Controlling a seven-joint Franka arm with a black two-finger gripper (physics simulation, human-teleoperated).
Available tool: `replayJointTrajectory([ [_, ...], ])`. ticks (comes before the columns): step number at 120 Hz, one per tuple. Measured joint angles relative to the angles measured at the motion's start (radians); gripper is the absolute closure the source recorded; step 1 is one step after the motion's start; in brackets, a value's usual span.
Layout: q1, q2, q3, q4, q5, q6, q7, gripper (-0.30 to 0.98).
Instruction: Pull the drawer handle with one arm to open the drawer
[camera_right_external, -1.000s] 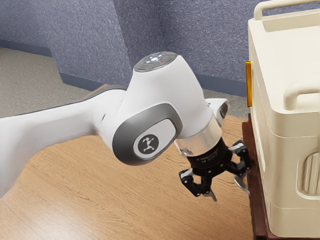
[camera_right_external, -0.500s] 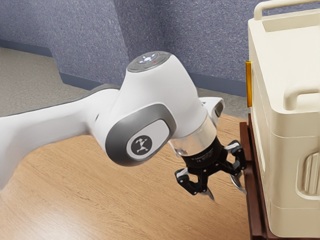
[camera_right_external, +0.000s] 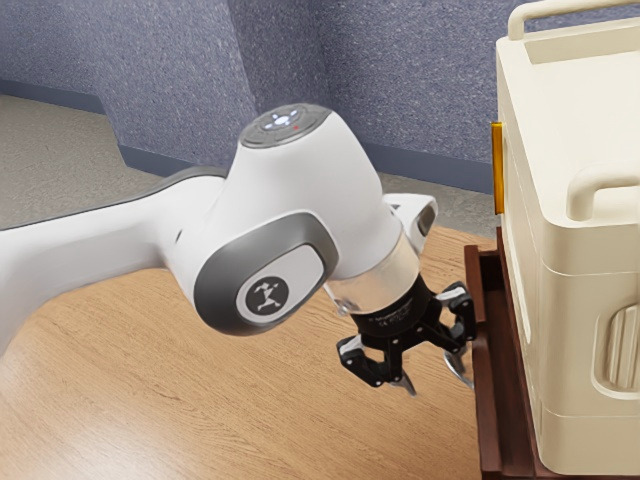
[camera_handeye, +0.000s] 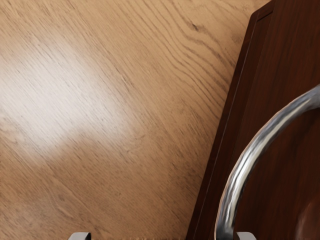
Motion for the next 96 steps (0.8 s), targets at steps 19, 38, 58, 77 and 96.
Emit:
replayJointTrajectory([
  [19, 0.005, -0.022, 0.001, -0.023, 0.014, 0.000, 0.003, 0.37],
  [38, 0.014, -0.046, 0.001, -0.053, 0.021, 0.000, 0.005, 0.37],
  [58, 0.025, -0.074, 0.001, -0.081, 0.024, -0.001, 0.006, 0.37],
  [77, 0.027, -0.074, 0.000, -0.082, 0.026, -0.002, 0.006, 0.37],
  [96, 0.028, -0.067, 0.000, -0.081, 0.026, -0.002, 0.006, 0.37],
])
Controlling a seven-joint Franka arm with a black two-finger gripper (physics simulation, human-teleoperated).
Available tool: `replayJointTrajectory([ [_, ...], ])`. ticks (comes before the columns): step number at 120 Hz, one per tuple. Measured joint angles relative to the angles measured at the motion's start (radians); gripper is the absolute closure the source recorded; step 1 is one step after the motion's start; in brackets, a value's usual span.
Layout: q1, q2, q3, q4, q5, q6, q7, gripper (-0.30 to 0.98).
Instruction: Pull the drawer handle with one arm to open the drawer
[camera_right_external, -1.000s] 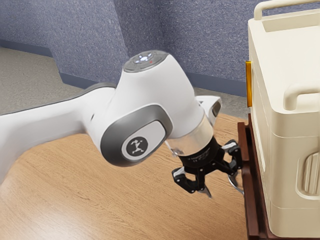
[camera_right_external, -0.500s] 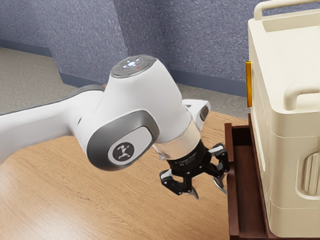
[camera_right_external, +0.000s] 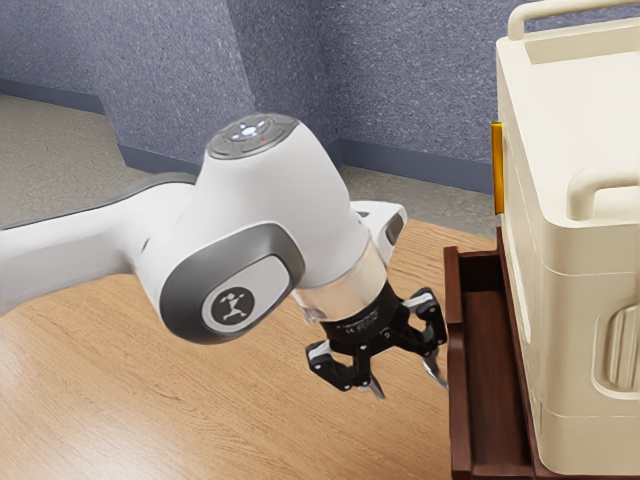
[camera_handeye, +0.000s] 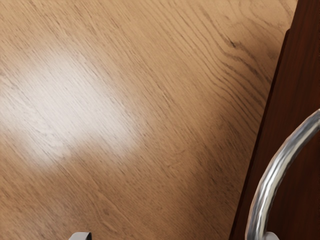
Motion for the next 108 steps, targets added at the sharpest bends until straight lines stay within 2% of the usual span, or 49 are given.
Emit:
replayJointTrajectory([
  [108, 0.017, -0.073, 0.000, -0.068, 0.039, 0.011, 0.016, 0.37],
])
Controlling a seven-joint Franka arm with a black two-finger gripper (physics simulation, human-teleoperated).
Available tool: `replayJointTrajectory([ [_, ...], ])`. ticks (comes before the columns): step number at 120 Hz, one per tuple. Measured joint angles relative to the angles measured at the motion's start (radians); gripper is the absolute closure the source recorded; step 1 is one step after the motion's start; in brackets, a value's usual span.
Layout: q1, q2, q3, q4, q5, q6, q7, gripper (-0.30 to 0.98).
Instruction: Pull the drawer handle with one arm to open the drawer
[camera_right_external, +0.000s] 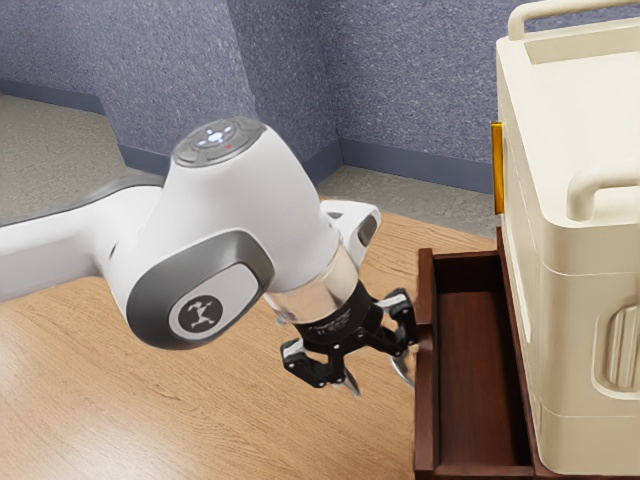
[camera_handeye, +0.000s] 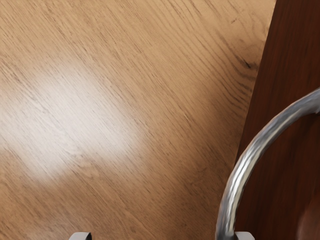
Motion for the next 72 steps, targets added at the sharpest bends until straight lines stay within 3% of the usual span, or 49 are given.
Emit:
replayJointTrajectory([
  [72, 0.024, -0.010, 0.001, -0.029, 0.024, 0.018, -0.004, 0.37],
])
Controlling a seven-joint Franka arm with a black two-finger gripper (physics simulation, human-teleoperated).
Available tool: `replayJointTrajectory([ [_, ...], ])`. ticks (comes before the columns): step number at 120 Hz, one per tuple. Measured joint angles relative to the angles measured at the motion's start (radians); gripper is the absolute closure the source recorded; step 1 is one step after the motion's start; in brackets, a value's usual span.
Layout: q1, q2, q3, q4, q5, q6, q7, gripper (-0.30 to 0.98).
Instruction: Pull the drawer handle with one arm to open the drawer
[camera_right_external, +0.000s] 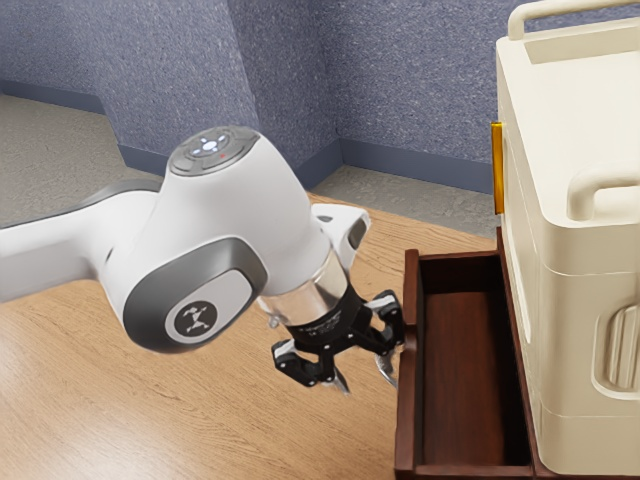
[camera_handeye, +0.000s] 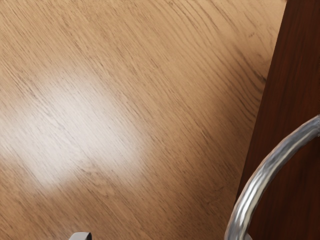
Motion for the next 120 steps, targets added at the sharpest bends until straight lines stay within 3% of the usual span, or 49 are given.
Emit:
replayJointTrajectory([
  [120, 0.053, -0.050, 0.000, -0.060, 0.031, 0.016, 0.002, 0.36],
])
